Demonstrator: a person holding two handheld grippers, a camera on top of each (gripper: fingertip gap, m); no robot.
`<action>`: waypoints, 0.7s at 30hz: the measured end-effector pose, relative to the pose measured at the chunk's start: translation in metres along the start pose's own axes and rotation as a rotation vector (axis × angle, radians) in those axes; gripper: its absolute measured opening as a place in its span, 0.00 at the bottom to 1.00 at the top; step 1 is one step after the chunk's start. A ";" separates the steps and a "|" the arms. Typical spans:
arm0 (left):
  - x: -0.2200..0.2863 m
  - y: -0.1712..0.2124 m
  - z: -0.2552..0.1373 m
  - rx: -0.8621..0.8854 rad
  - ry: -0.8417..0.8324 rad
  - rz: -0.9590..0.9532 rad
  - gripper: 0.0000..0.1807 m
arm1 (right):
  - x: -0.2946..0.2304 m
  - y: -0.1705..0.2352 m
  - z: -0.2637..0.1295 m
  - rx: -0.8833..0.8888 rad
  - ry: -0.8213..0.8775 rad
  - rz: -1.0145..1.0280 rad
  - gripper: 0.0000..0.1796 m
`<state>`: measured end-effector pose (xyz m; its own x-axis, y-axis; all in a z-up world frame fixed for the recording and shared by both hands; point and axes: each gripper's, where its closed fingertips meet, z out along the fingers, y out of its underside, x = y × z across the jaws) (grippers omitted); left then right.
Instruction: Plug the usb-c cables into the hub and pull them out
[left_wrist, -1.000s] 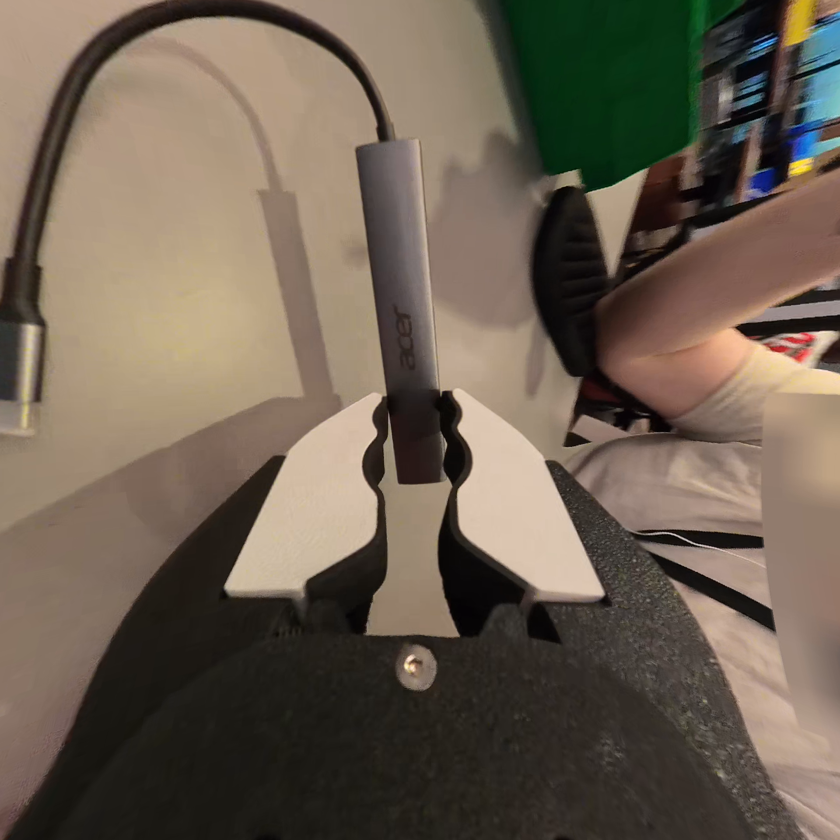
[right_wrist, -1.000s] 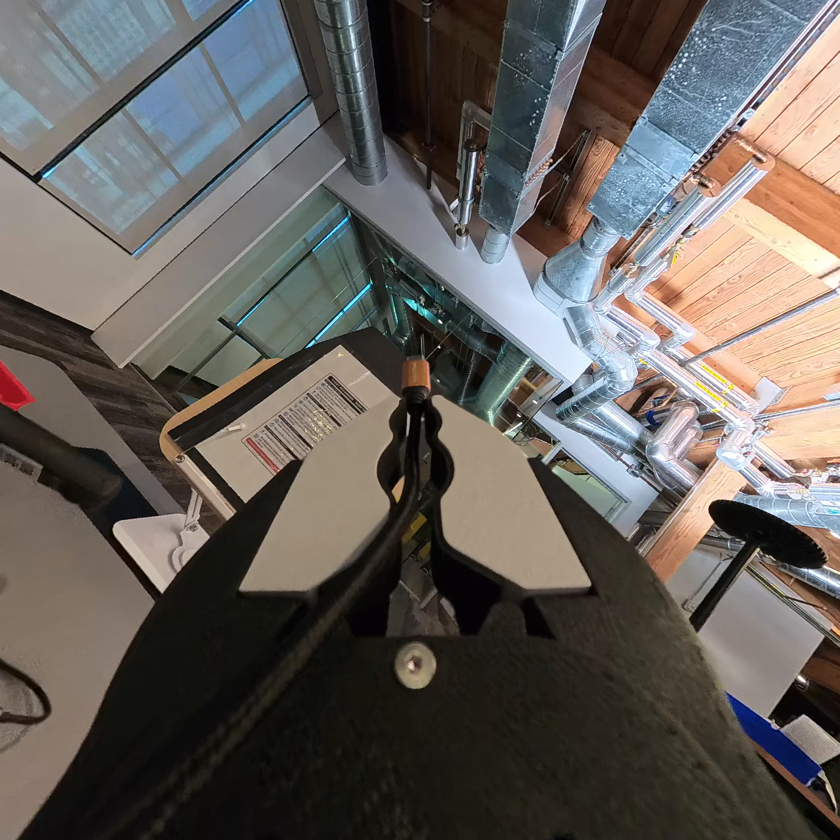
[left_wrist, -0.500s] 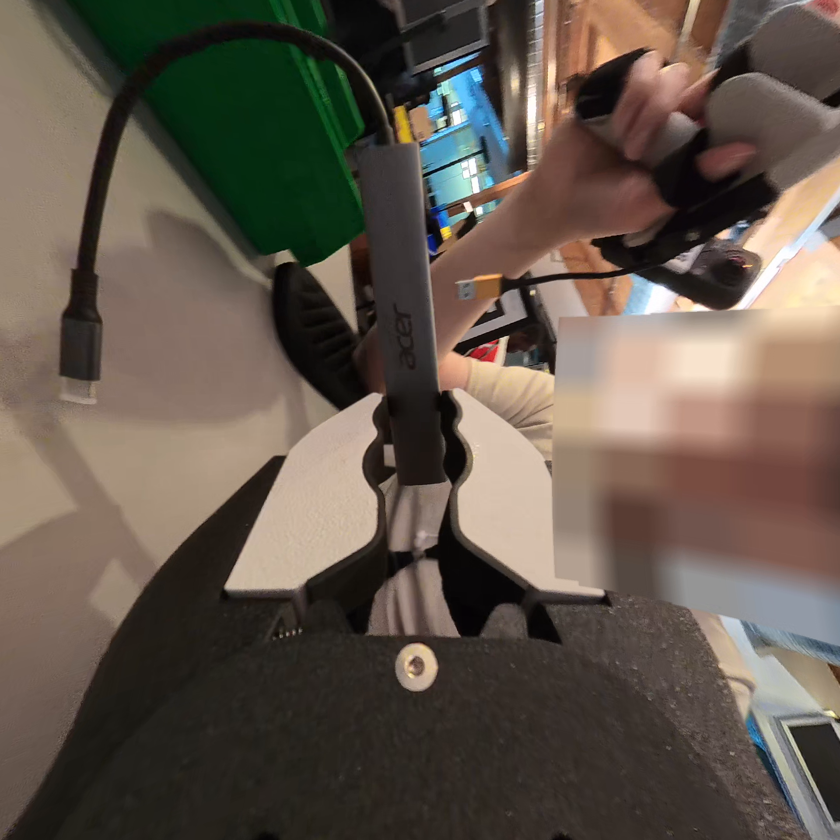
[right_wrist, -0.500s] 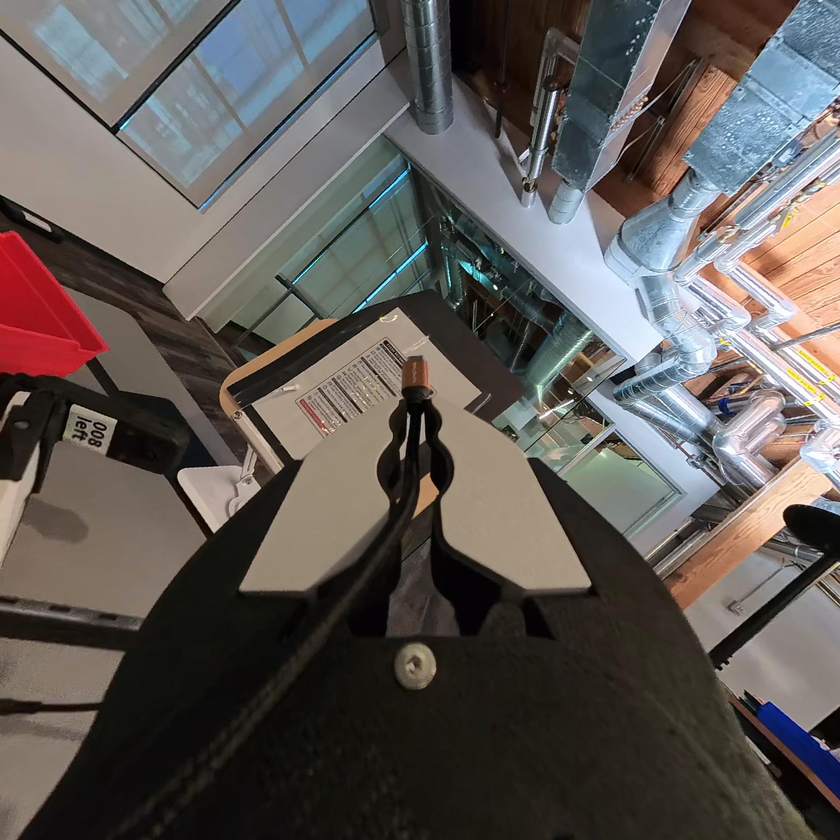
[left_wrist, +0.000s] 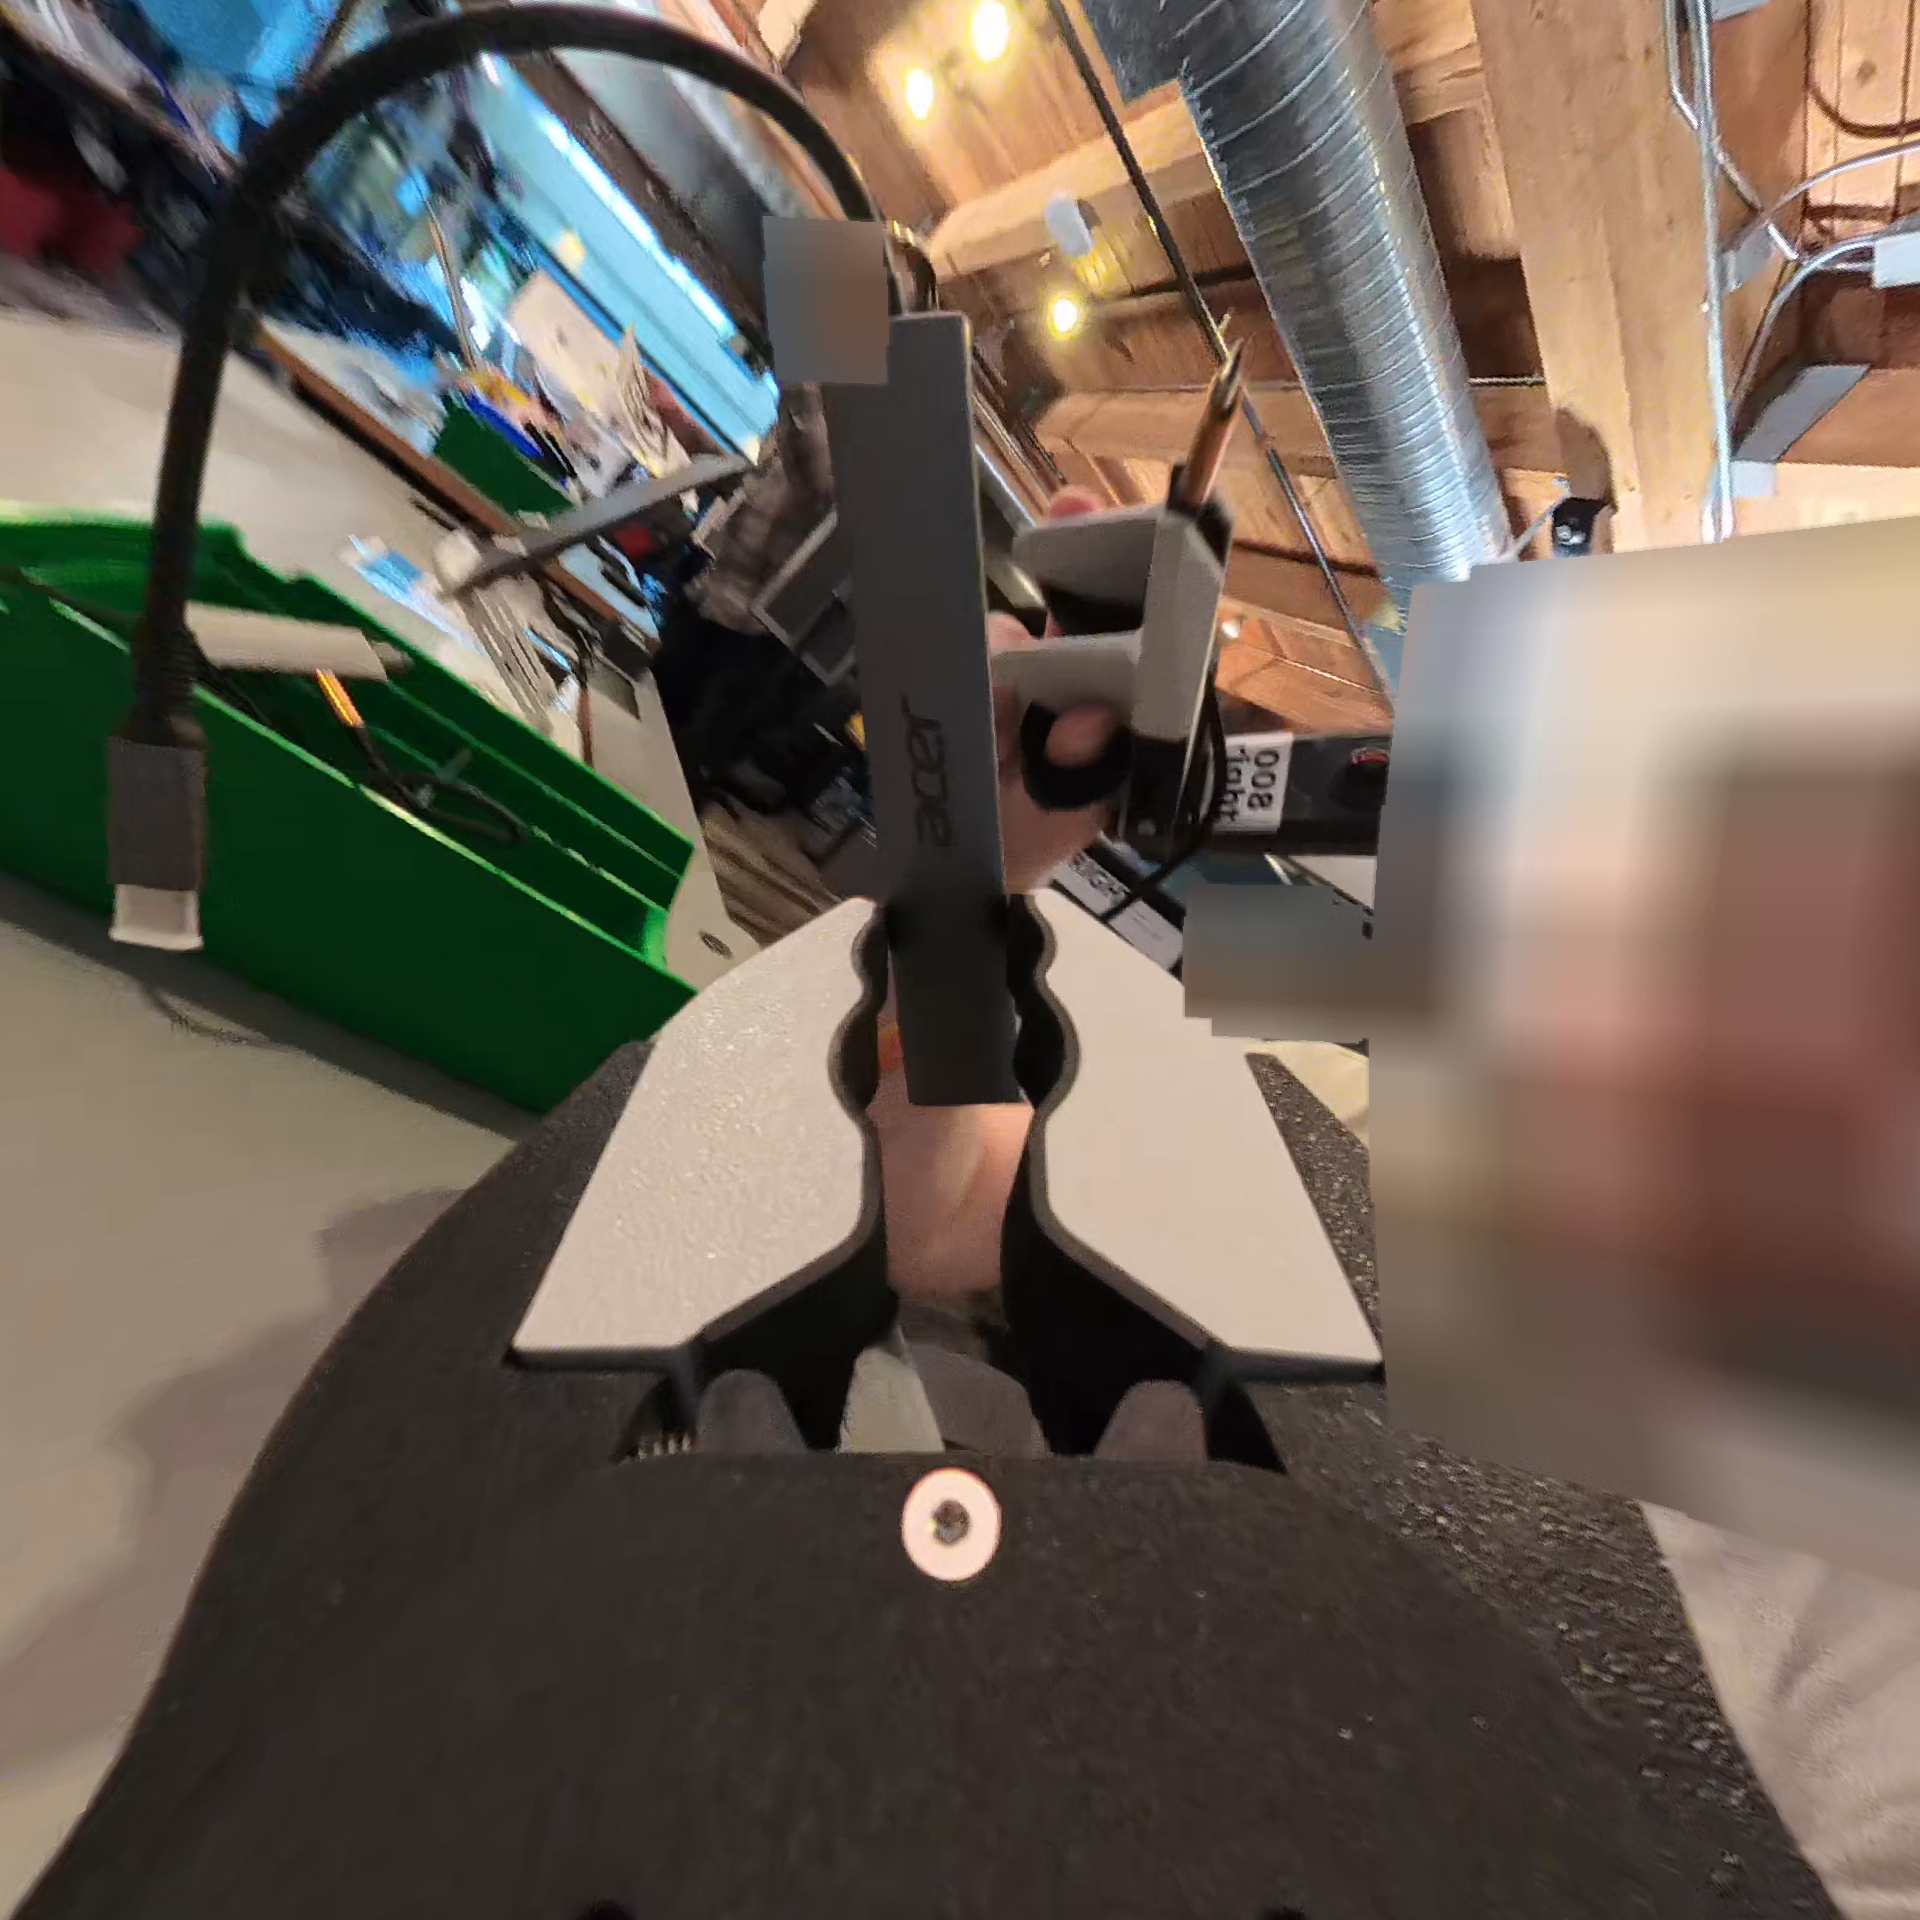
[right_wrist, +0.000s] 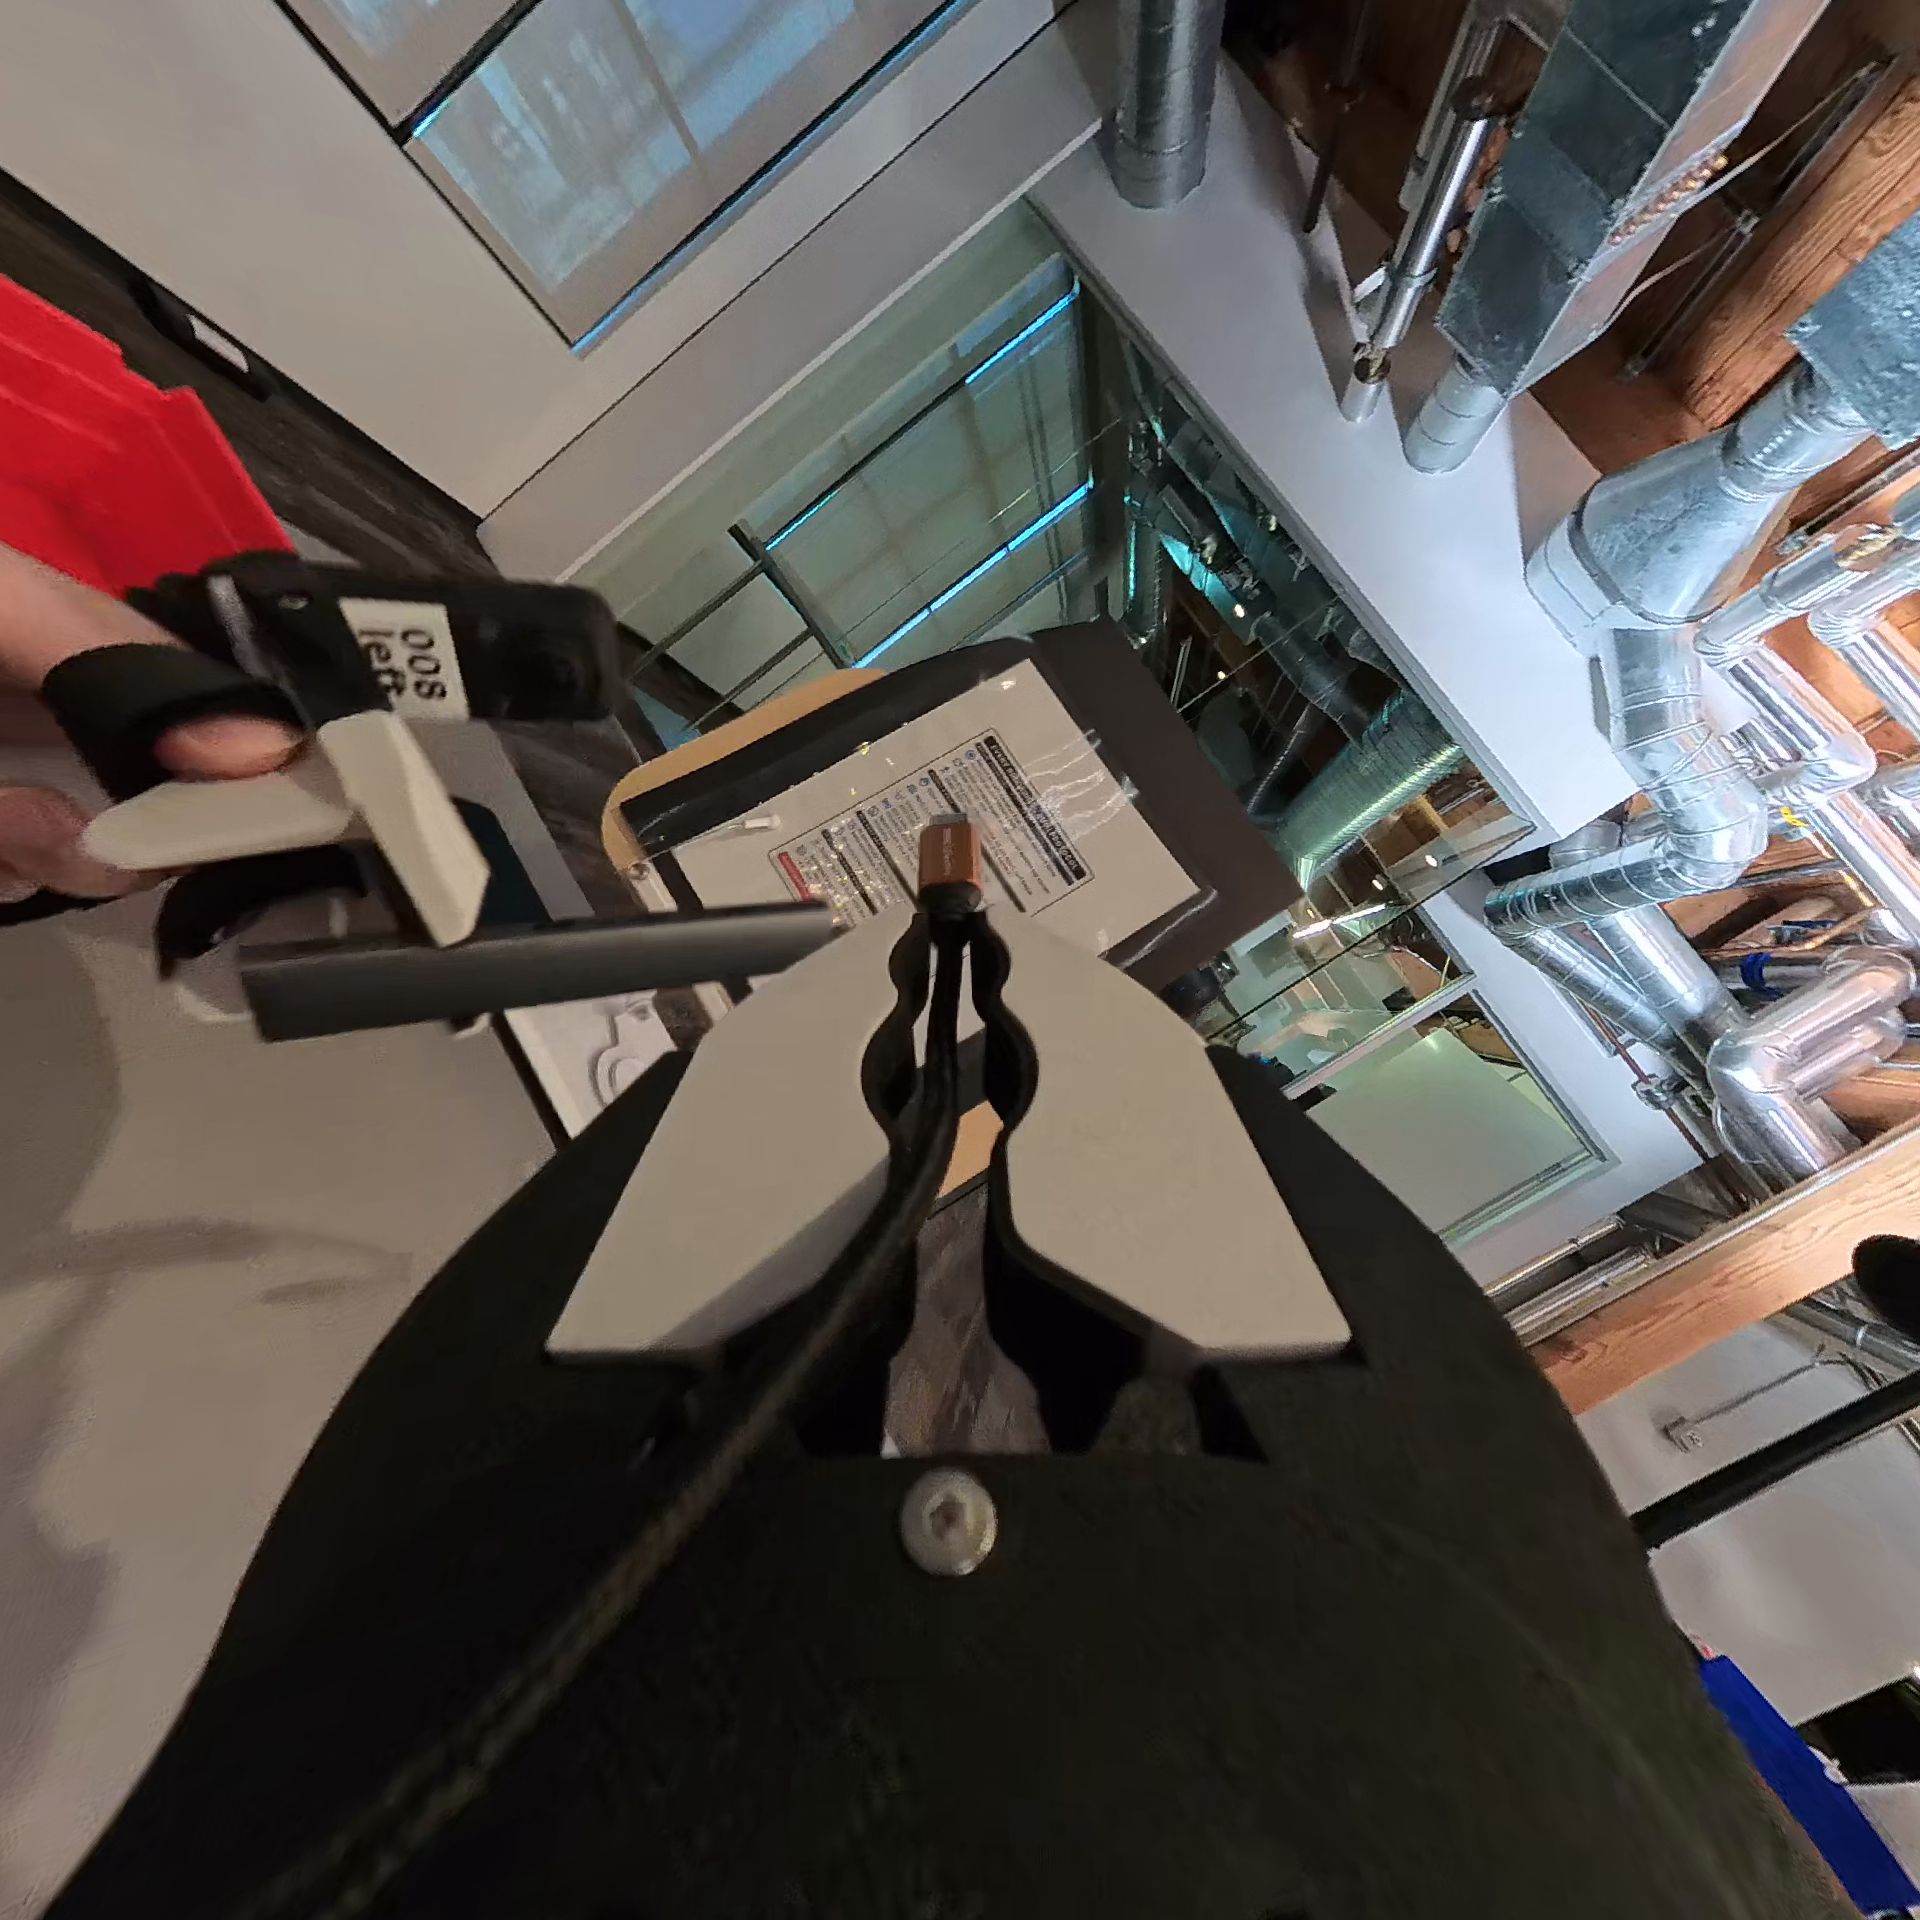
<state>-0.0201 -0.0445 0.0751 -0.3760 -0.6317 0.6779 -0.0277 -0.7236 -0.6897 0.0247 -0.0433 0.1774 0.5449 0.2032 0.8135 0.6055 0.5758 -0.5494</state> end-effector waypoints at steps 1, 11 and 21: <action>0.002 -0.005 -0.001 0.030 -0.019 0.039 0.12 | -0.003 -0.002 0.001 -0.011 -0.011 -0.010 0.04; -0.005 -0.039 -0.019 0.252 -0.331 0.437 0.12 | -0.049 -0.010 0.007 -0.127 -0.170 -0.188 0.04; -0.022 -0.036 -0.021 0.291 -0.550 0.661 0.12 | -0.074 0.016 0.019 -0.251 -0.241 -0.344 0.04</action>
<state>-0.0307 0.0016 0.0797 0.2651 -0.9328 0.2444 0.3000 -0.1611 -0.9402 -0.0170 -0.0345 0.1119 0.1565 0.2296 0.9606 0.8640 0.4394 -0.2458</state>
